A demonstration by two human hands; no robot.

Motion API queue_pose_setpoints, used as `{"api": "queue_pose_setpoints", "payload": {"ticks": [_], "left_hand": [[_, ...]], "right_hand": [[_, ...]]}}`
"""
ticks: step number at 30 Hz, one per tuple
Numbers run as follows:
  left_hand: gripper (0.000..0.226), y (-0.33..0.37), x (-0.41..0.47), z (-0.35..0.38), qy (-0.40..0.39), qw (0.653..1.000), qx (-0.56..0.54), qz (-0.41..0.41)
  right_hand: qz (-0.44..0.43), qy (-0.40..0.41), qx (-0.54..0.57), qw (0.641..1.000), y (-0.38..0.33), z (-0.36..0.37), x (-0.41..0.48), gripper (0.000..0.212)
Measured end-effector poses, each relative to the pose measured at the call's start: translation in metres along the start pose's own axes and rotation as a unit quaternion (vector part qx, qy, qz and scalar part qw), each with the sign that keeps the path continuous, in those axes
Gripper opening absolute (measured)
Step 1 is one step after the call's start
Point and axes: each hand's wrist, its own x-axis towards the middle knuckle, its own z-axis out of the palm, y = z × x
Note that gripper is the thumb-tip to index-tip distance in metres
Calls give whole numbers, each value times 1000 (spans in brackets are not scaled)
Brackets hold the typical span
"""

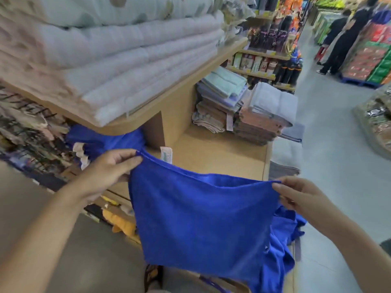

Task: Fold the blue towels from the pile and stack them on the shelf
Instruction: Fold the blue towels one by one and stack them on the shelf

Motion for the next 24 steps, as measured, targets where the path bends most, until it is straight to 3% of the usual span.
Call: {"api": "queue_pose_setpoints", "payload": {"ticks": [1, 2, 4, 8, 11, 14, 17, 19, 22, 24], "left_hand": [[17, -11, 5, -3, 48, 999, -2, -11], [15, -20, 12, -6, 85, 996, 5, -13], [36, -36, 31, -11, 146, 987, 71, -8], [8, -44, 83, -10, 206, 969, 135, 8], [22, -37, 126, 6, 212, 970, 116, -11], [34, -38, 152, 31, 154, 979, 131, -20], [40, -56, 144, 40, 92, 976, 195, -27], [31, -77, 123, 31, 86, 975, 206, -12], [9, -112, 75, 10, 99, 957, 272, 1], [13, -134, 39, 3, 85, 947, 309, 16]], "right_hand": [[12, -1, 0, 1000, 7, 3, 6, 26], [18, -5, 1, 1000, 12, 4, 13, 25], [26, -2, 1, 1000, 17, 7, 30, 18], [36, 45, -3, 998, 14, 12, 68, 14], [50, 103, 43, 992, 6, 14, 100, 18], [51, 174, 88, 979, 3, 19, 130, 18], [90, 209, -10, 974, 16, 30, 142, 51], [100, 190, -110, 970, 30, 50, 128, 64], [52, 156, -226, 960, 59, 92, 91, 61], [10, 121, -320, 940, 83, 122, 64, 59]]}}
